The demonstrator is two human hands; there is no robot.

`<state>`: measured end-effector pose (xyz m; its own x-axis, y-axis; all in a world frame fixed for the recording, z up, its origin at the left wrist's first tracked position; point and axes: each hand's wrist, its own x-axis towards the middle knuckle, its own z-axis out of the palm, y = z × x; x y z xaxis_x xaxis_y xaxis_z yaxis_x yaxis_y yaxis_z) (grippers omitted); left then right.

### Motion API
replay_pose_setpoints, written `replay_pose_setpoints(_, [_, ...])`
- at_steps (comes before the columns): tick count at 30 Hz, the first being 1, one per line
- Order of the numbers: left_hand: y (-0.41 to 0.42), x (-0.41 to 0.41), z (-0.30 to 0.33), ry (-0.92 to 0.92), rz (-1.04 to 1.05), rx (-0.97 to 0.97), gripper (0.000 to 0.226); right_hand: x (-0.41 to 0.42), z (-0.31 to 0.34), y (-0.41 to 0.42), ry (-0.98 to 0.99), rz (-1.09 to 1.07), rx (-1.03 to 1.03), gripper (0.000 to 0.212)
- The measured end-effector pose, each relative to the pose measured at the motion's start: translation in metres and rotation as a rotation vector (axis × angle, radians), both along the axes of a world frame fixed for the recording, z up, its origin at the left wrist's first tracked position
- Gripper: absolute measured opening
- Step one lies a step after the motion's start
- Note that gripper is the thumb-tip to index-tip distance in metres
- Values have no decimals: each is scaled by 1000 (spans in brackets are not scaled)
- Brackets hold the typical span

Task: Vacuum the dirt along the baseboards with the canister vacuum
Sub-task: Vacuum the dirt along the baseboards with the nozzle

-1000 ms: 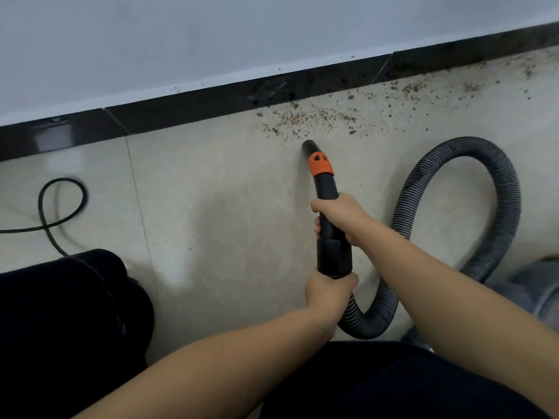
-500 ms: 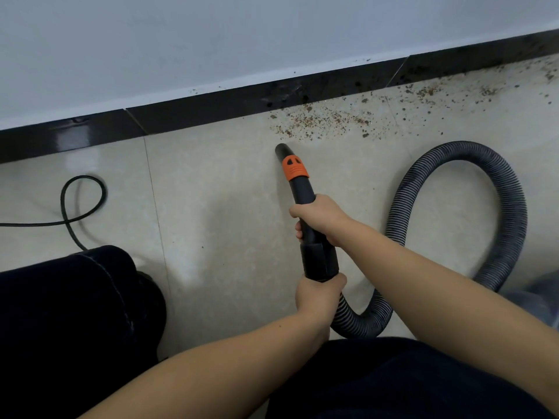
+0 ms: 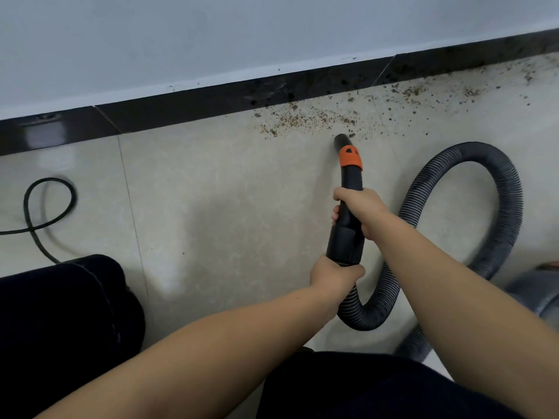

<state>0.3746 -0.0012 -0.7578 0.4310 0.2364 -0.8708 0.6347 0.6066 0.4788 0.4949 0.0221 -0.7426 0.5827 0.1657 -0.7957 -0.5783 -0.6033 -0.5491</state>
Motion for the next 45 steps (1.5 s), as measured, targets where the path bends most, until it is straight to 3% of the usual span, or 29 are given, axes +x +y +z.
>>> replay_pose_setpoints(10, [8, 31, -5, -3, -42, 14, 38, 31, -5, -1, -23, -73, 2, 10])
replay_pose_setpoints(23, [11, 12, -5, 33, 82, 7, 37, 9, -6, 22, 13, 122, 20, 11])
replay_pose_setpoints(35, [25, -29, 2, 55, 218, 21, 19, -36, -2, 53, 54, 280, 61, 10])
replay_pose_setpoints(45, [33, -32, -1, 84, 302, 30, 32, -44, -4, 71, 60, 346, 69, 10])
